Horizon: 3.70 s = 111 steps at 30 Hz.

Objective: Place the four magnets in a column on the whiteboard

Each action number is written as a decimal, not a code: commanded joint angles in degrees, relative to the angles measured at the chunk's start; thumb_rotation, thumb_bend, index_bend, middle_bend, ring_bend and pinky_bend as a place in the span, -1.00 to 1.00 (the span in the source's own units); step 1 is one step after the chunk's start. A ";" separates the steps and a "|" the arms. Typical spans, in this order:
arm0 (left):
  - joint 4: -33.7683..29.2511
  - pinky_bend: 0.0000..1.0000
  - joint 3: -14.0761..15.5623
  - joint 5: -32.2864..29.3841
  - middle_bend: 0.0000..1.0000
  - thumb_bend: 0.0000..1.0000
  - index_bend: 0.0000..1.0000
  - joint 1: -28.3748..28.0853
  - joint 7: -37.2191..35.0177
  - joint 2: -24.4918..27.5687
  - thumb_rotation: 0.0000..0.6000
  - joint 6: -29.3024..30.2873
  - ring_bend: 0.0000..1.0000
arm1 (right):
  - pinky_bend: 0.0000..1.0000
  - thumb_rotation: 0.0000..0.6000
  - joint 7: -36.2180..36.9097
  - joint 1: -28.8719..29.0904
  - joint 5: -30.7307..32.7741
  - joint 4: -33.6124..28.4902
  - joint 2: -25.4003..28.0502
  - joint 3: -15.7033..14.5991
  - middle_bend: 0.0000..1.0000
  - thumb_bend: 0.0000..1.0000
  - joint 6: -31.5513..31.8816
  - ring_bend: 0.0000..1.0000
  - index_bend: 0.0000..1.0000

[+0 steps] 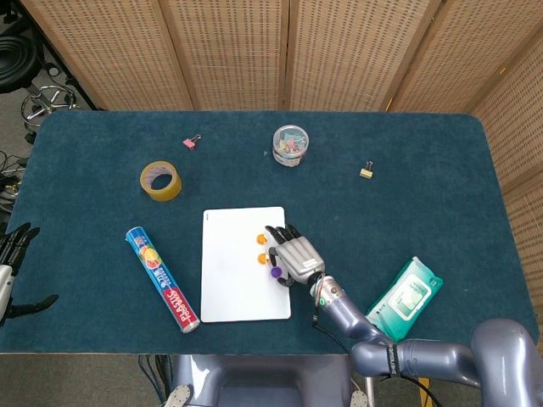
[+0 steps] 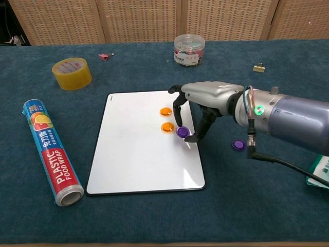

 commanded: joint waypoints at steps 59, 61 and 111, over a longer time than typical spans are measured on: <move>0.26 -1.00 0.13 0.65 -1.00 -1.00 -1.00 0.03 -1.77 0.86 1.00 0.01 -1.00 | -1.00 1.00 -3.85 0.31 2.33 -6.93 5.14 -3.61 -1.00 -0.37 3.56 -1.00 -0.31; 0.20 -1.00 0.20 0.79 -1.00 -1.00 -1.00 -0.01 -1.51 0.82 1.00 -0.07 -1.00 | -1.00 1.00 -4.10 -0.31 2.26 -8.21 6.66 -4.38 -1.00 -0.37 3.97 -1.00 -0.37; 0.04 -1.00 0.66 1.36 -1.00 -1.00 -1.00 0.28 0.05 -0.01 1.00 0.47 -1.00 | -1.00 1.00 7.60 -10.45 -6.94 -0.54 7.75 -8.21 -1.00 -0.38 3.62 -1.00 -0.19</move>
